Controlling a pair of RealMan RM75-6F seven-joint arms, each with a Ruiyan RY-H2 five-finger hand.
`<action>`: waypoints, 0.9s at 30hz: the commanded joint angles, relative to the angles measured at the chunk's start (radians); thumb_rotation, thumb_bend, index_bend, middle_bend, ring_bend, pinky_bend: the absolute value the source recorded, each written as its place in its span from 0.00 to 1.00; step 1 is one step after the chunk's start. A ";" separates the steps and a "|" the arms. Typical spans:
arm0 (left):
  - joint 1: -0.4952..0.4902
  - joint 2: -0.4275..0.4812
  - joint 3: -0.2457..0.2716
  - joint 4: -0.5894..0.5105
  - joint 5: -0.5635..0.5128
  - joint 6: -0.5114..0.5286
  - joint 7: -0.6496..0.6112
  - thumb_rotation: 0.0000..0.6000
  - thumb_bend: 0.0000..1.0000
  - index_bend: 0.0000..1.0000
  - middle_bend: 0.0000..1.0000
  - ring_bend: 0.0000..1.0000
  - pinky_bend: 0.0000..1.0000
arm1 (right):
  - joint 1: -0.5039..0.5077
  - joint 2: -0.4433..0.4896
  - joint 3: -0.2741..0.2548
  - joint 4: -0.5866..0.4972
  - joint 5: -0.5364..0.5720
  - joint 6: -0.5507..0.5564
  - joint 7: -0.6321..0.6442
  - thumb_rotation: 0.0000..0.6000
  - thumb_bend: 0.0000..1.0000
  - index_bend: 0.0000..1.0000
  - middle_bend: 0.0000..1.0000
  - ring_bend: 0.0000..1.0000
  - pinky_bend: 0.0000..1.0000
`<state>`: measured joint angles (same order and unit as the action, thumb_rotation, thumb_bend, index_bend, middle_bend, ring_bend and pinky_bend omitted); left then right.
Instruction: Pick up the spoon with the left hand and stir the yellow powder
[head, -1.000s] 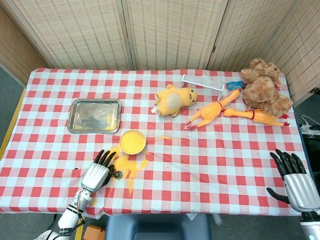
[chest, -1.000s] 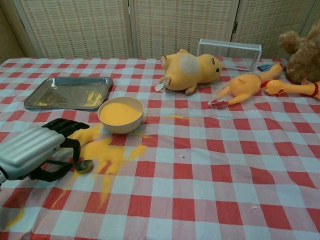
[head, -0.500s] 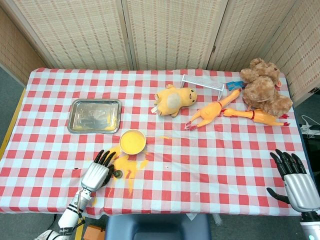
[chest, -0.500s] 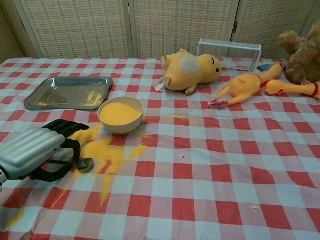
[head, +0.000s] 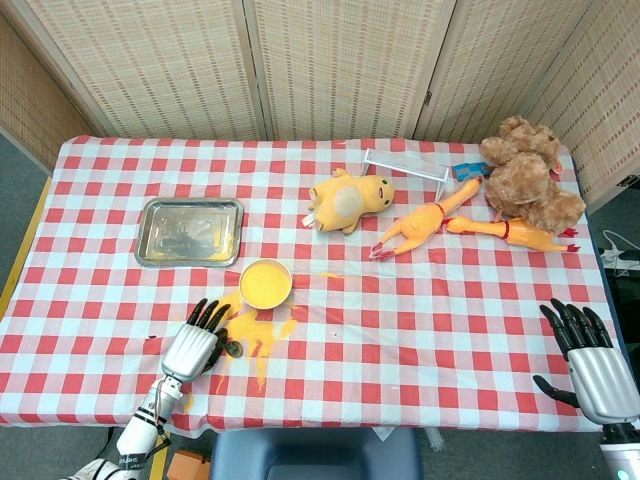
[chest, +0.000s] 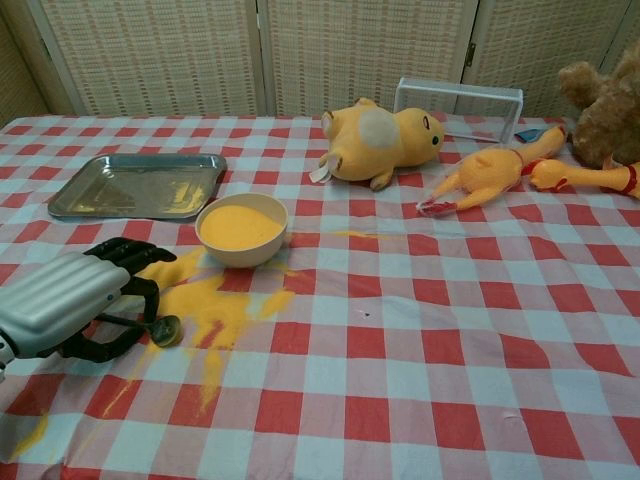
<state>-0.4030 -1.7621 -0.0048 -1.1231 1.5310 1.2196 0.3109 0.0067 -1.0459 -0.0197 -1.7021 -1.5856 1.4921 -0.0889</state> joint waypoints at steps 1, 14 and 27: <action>0.001 -0.002 -0.001 0.004 0.000 0.004 -0.003 1.00 0.48 0.65 0.10 0.00 0.00 | 0.000 0.000 0.000 0.000 -0.001 0.001 0.000 1.00 0.08 0.00 0.00 0.00 0.00; 0.012 0.000 -0.002 0.014 0.010 0.046 -0.027 1.00 0.49 0.74 0.16 0.00 0.00 | -0.002 0.000 -0.001 0.000 -0.004 0.004 0.000 1.00 0.08 0.00 0.00 0.00 0.00; 0.019 0.062 -0.046 -0.073 0.025 0.141 -0.035 1.00 0.49 0.75 0.17 0.00 0.00 | 0.001 0.000 0.000 0.000 0.001 -0.002 0.001 1.00 0.08 0.00 0.00 0.00 0.00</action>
<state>-0.3840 -1.7138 -0.0399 -1.1775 1.5547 1.3500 0.2755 0.0074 -1.0458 -0.0192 -1.7016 -1.5841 1.4898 -0.0874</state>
